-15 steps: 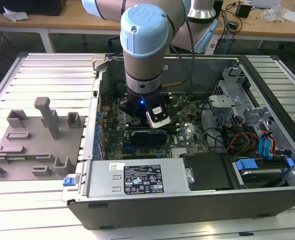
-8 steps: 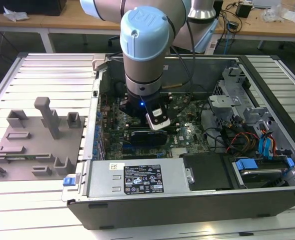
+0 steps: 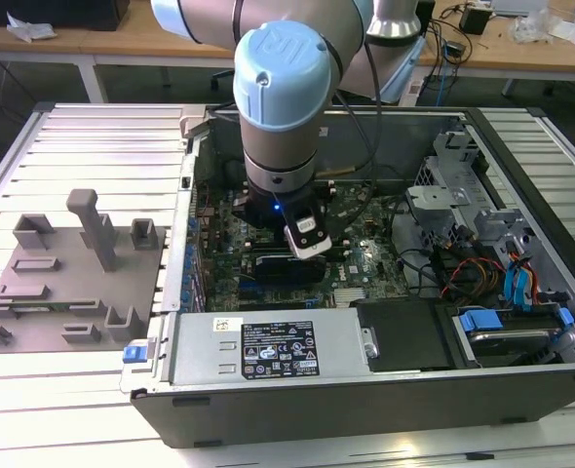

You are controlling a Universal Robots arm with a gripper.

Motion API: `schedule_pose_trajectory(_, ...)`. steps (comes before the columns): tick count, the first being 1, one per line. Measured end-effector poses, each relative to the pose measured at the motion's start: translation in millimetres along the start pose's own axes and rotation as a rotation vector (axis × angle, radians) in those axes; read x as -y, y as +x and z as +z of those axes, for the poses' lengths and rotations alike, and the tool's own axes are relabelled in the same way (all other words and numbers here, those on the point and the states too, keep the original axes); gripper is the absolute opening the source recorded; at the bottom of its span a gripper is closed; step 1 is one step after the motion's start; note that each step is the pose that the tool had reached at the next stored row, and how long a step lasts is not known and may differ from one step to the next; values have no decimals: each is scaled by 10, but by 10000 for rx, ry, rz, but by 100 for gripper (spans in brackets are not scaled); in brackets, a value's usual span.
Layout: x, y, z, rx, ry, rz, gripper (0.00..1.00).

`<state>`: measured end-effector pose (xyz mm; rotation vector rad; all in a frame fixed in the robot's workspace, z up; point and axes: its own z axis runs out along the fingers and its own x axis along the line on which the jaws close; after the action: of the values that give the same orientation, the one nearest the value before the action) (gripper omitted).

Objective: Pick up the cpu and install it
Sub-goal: 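Install the second cpu locking lever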

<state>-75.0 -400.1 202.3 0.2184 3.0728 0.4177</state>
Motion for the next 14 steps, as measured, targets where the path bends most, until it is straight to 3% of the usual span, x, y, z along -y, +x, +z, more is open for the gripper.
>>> schedule_pose_trajectory(4, 10, 16, 23, -18, -149, 5, 11)
schedule_pose_trajectory(7, 23, 35, 63, -16, -166, 6, 11)
schedule_pose_trajectory(14, 27, 41, 73, -20, -164, 6, 11)
